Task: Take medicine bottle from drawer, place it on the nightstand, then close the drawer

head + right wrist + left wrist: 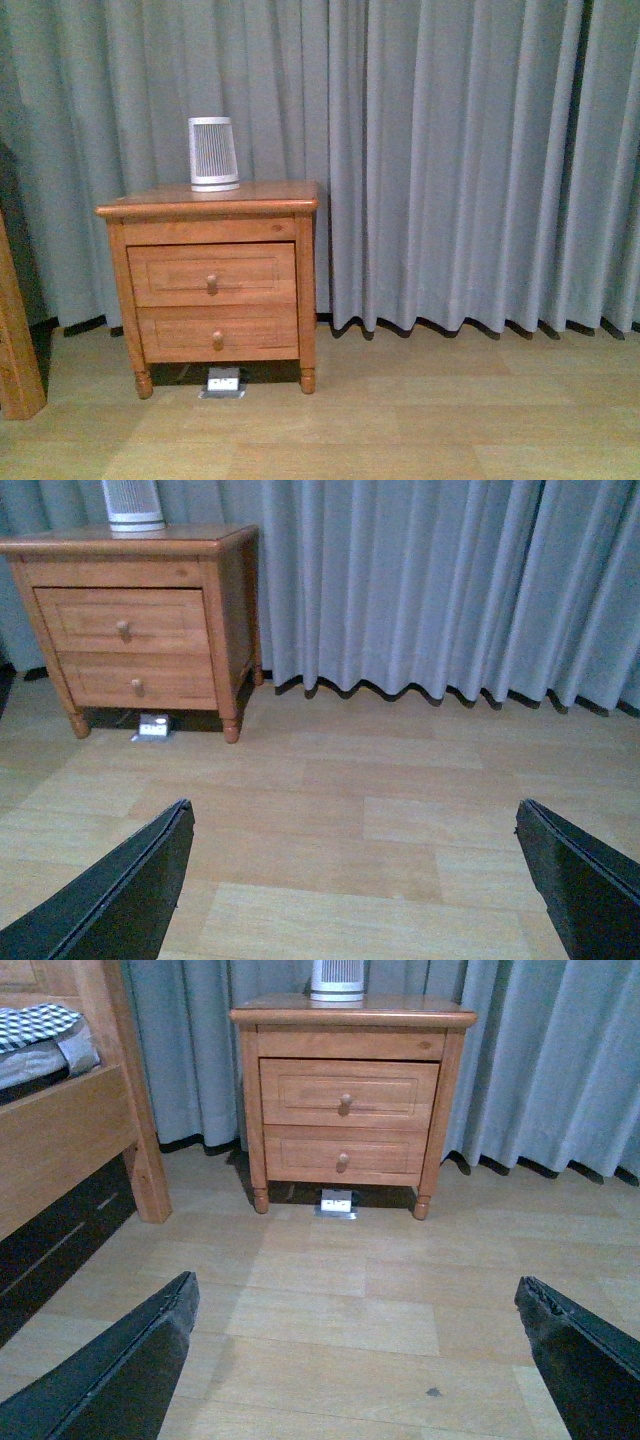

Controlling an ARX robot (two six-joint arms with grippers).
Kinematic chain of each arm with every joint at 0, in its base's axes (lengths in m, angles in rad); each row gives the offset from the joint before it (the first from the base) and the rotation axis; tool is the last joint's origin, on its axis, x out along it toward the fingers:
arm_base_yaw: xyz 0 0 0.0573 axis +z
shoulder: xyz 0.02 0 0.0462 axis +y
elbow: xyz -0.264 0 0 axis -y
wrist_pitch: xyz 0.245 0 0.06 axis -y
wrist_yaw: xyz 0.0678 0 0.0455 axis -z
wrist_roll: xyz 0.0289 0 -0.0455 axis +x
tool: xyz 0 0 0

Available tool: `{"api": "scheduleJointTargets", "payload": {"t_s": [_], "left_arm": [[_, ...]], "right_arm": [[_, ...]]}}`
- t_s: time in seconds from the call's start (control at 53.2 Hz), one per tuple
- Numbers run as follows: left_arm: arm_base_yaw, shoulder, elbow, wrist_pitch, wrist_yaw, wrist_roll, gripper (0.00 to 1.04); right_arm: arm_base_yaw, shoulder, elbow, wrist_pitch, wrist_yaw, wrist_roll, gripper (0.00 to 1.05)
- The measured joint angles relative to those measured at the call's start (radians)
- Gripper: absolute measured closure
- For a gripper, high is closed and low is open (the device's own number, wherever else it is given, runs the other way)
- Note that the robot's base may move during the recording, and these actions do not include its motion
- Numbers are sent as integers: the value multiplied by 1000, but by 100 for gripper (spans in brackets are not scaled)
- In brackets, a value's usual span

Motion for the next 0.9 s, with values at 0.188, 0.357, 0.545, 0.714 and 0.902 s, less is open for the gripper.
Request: {"api": "scheduleJointTargets", "payload": {"t_s": [0.188,0.357,0.545,0.714,0.902], "left_arm": [[0,0,0,0,0,0,7],[0,0,0,0,0,0,7],[0,0,0,0,0,0,7],[0,0,0,0,0,0,7],[0,0,0,0,0,0,7]], "right_arm": [[0,0,0,0,0,0,7],[0,0,0,0,0,0,7],[0,0,0,0,0,0,7],[0,0,0,0,0,0,7],[0,0,0,0,0,0,7]]}}
